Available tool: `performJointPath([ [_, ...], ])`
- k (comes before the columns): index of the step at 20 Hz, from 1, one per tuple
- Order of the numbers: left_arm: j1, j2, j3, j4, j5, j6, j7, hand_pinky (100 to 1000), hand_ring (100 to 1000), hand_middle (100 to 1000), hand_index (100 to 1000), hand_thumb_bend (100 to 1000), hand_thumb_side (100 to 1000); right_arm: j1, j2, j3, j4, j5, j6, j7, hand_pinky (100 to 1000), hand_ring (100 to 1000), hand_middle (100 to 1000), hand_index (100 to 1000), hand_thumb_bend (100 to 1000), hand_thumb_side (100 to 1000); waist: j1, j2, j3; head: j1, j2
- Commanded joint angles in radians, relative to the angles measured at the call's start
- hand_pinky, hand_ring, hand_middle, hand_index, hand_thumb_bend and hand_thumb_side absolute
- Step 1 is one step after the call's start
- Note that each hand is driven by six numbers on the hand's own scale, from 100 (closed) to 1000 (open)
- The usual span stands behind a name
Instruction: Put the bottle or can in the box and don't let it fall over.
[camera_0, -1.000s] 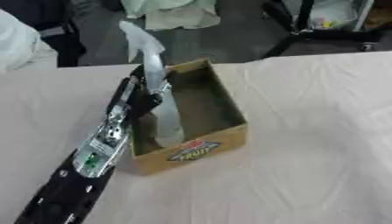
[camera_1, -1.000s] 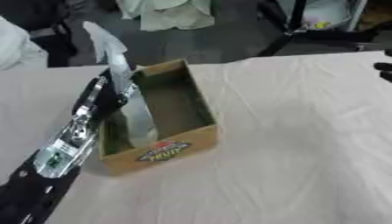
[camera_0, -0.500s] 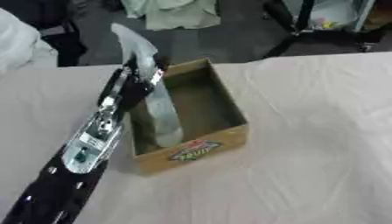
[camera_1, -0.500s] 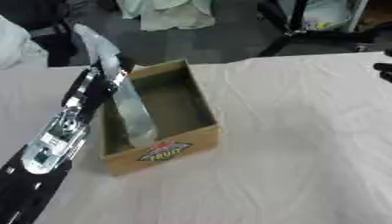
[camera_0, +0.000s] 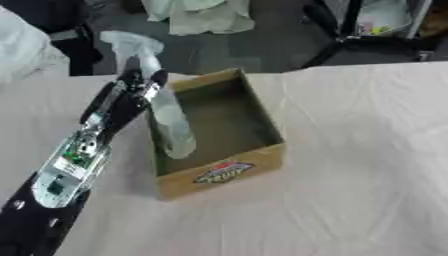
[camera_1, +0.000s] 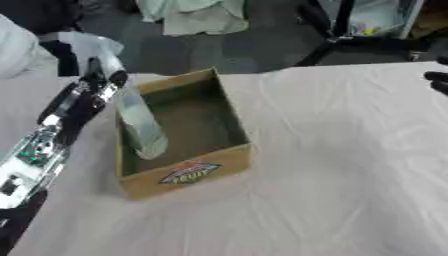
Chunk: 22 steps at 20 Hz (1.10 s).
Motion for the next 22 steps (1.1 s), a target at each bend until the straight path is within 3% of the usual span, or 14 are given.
performJointPath([
  [1,-0.010,0.027,0.011,0.008,-0.008,0.019,-0.047,1000,968,919,819,370,791,-0.008,-0.034,-0.008,-0.017,-0.006,-0.001,-0.002,885,749,799,844,100,822,-0.005,-0.031,0.001,-0.001,-0.006],
  [4,-0.001,0.029,0.018,0.016,-0.021,0.025,-0.068,1000,966,913,814,367,792,-0.007,-0.035,-0.009,-0.017,-0.005,-0.001,-0.003,885,749,799,844,100,824,-0.005,-0.028,0.001,-0.002,-0.003],
  [10,0.037,0.068,0.045,-0.037,-0.032,0.012,-0.015,1000,963,911,812,354,798,-0.002,-0.040,-0.011,-0.018,-0.004,-0.002,-0.005,885,749,800,844,100,828,-0.001,-0.027,0.004,-0.007,-0.002],
  [11,0.046,0.078,0.053,-0.052,-0.032,0.010,-0.004,1000,962,910,813,314,878,-0.001,-0.041,-0.012,-0.018,-0.004,-0.002,-0.006,885,750,800,844,100,834,0.000,-0.028,0.006,-0.008,-0.002],
  [12,0.056,0.089,0.059,-0.068,-0.030,0.008,0.006,1000,962,910,813,343,804,0.000,-0.042,-0.013,-0.018,-0.004,-0.002,-0.007,885,750,800,844,100,827,0.000,-0.028,0.007,-0.008,-0.003],
  [22,0.215,0.222,0.120,-0.205,0.013,-0.015,0.064,1000,964,915,827,245,859,0.018,-0.058,-0.025,-0.017,-0.011,-0.008,-0.017,884,750,800,843,100,816,-0.005,-0.048,0.027,-0.016,0.013],
])
